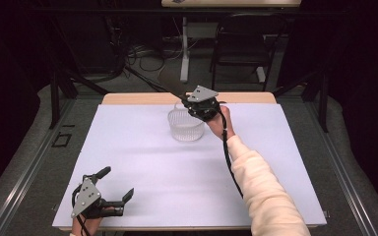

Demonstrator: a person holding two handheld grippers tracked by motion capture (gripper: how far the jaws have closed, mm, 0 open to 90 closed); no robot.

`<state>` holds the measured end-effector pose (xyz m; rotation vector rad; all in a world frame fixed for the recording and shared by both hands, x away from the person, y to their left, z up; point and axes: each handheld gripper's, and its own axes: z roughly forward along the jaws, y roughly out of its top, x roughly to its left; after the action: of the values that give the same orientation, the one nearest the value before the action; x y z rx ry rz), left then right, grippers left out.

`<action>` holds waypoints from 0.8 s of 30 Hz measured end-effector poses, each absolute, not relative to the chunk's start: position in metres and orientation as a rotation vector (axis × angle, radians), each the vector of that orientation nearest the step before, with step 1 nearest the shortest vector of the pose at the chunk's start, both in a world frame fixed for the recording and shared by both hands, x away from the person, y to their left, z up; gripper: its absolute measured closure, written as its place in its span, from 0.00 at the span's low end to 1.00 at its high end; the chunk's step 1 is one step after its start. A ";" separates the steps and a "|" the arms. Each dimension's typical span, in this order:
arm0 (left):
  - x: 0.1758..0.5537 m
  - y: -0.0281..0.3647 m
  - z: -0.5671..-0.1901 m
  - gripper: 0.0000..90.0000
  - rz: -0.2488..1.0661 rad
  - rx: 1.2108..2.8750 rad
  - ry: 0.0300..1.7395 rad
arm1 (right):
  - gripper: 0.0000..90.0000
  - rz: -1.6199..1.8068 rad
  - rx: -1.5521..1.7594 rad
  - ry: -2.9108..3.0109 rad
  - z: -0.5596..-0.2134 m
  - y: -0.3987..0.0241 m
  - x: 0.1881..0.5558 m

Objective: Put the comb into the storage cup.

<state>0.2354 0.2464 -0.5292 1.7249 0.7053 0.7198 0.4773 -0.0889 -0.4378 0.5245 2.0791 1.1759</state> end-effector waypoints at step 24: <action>0.235 0.246 -0.529 0.00 0.720 1.729 0.707 | 0.80 1.205 0.521 2.088 -0.441 -0.086 0.477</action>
<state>0.2354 0.2459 -0.5292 1.7289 0.7068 0.7198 0.4774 -0.0857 -0.4408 0.5208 2.0879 1.2054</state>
